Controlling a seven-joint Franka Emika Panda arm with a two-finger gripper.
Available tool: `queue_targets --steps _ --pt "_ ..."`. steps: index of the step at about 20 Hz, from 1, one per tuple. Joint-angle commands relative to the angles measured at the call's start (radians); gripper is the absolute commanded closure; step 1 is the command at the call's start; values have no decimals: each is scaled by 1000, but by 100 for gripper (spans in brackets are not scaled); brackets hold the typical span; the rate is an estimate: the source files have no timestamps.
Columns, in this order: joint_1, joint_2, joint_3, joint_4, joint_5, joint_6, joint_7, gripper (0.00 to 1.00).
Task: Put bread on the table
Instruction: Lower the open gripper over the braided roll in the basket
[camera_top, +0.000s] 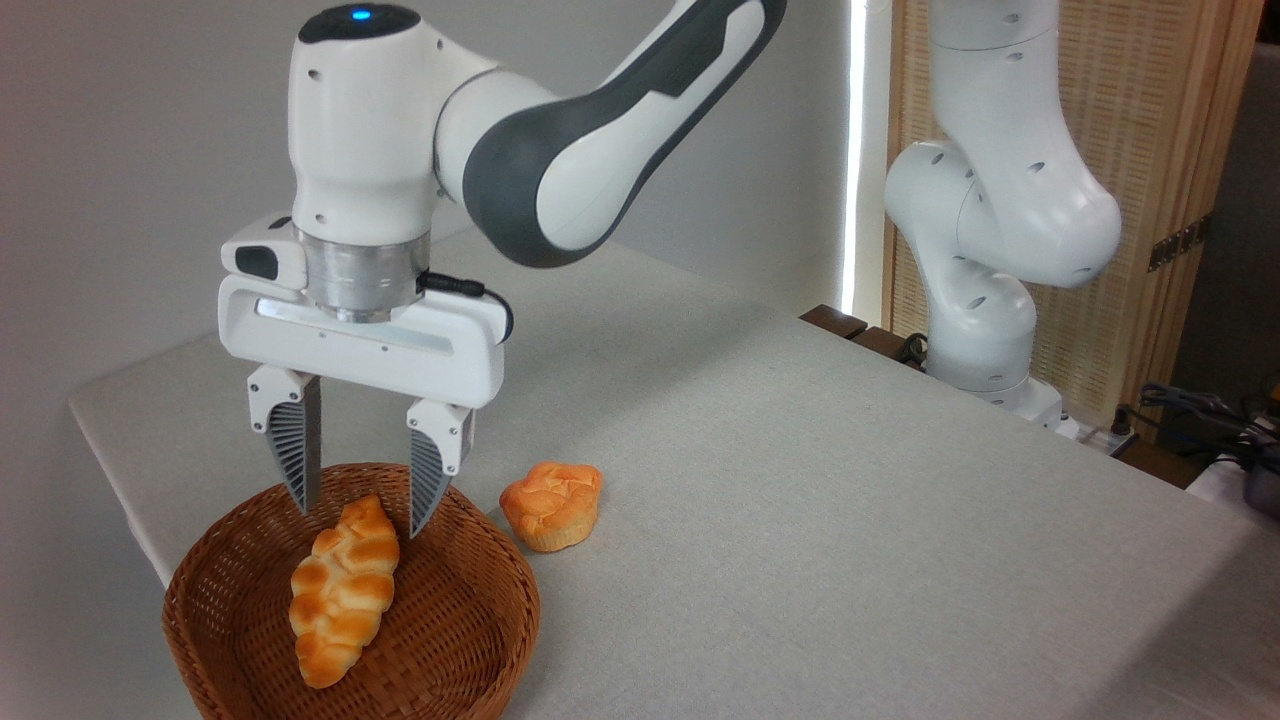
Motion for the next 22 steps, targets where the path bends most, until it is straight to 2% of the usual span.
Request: queue_targets --steps 1,13,14,15,16,19,22 --pt "-1 29 -24 6 4 40 -20 0" --pt "-1 49 -29 9 22 42 -6 0" --pt "-1 54 -29 9 49 43 -6 0" --pt "-1 66 -29 9 77 54 -8 0" --pt "-1 78 -31 9 83 83 -8 0" --pt "-1 129 -31 9 85 176 -20 0" --pt "-1 129 -31 9 88 178 -18 0"
